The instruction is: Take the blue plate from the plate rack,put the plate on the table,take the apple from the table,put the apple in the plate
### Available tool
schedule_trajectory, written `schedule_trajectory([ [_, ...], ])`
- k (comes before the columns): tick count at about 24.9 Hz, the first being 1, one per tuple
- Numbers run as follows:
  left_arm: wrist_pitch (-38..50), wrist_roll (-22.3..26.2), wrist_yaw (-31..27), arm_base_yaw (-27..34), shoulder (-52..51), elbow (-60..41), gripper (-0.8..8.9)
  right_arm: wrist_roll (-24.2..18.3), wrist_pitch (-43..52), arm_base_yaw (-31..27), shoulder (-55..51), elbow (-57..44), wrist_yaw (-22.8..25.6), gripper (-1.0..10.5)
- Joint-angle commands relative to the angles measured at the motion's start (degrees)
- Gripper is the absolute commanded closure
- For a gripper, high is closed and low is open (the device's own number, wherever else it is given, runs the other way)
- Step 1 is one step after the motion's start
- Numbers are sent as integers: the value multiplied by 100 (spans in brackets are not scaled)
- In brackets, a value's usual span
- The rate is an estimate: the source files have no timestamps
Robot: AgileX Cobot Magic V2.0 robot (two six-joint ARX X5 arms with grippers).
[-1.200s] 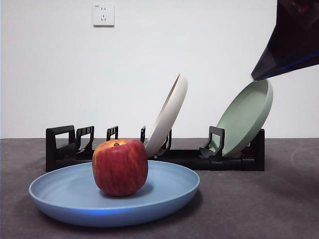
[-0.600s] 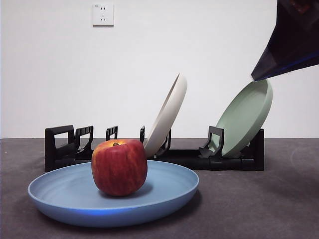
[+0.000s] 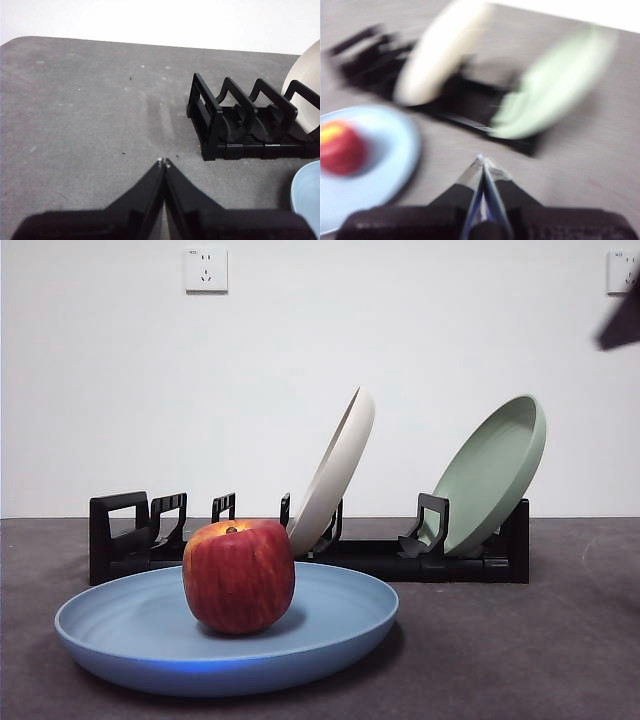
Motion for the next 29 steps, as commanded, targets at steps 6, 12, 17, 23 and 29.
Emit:
schedule_trajectory([
  [6,0,-42,-4,15,-17,-74,816,155,1172,-2048,-2094,-1746,-1276,946],
  [12,0,-42,-4,15,-17,-74,816,293,1320,-2216,-2793,-2498,-1373,946],
  [17,0,-42,-4,15,-17,-74,816,323,1318,-2216,-2955,-2752,-1375,946],
  [23,0,-42,-4,15,-17,-74,816,442,1099,-2214,-3014,-2793,-1390,946],
  [29,0,-42,-4,15,-17,-74,816,1080,1110,-2214,-3014,-2793,-1366,946],
])
